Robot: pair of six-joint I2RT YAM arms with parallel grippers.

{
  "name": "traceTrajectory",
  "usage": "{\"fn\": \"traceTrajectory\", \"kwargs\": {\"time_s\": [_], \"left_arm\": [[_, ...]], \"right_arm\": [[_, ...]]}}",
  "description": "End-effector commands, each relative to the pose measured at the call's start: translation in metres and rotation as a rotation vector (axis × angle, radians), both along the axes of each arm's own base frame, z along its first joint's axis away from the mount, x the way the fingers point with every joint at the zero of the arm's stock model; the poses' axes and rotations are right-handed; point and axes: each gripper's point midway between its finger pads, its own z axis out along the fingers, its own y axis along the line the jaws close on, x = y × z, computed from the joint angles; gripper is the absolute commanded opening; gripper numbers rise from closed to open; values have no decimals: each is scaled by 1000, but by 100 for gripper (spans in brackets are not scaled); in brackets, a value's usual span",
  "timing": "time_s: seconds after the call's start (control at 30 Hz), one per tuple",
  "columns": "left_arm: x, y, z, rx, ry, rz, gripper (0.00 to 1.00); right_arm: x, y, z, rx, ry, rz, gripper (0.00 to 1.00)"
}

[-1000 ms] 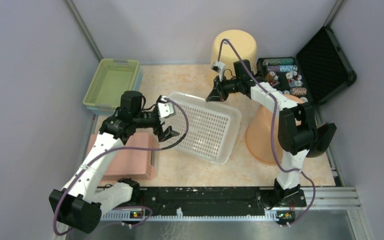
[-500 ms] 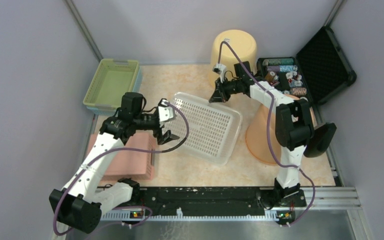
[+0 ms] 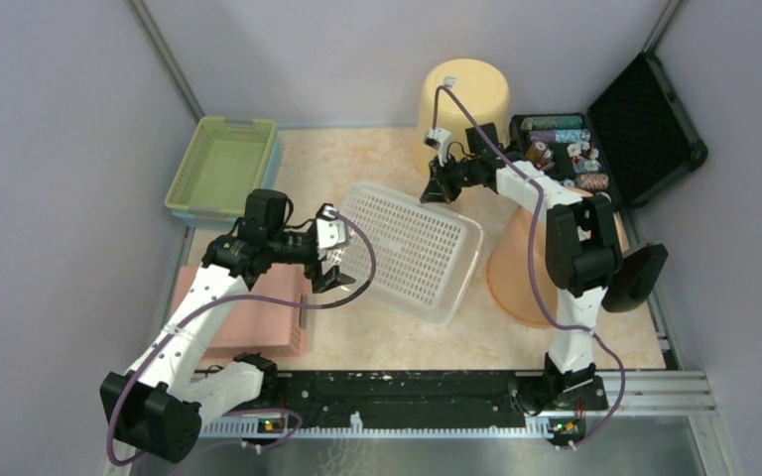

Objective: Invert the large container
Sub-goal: Turn the container upside down at the center of the board.

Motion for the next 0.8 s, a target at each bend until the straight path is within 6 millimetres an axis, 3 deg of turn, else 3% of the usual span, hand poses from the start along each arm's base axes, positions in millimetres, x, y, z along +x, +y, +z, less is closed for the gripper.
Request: {"fn": "traceTrajectory", "kwargs": {"time_s": [0.0,0.4,0.77], "left_arm": [[-2,-1,3,-12,-29,-20,99],[-4,-1,-2,-9,-21,-27,99],[-5,-1,-3,-12,-16,-30,99]], "right_arm": [[21,-4,6,-17,-87,-8,0],[23,-8,-2,-41,-91,-13,0],[25,-11,-2,-55,-103,-20,6]]}}
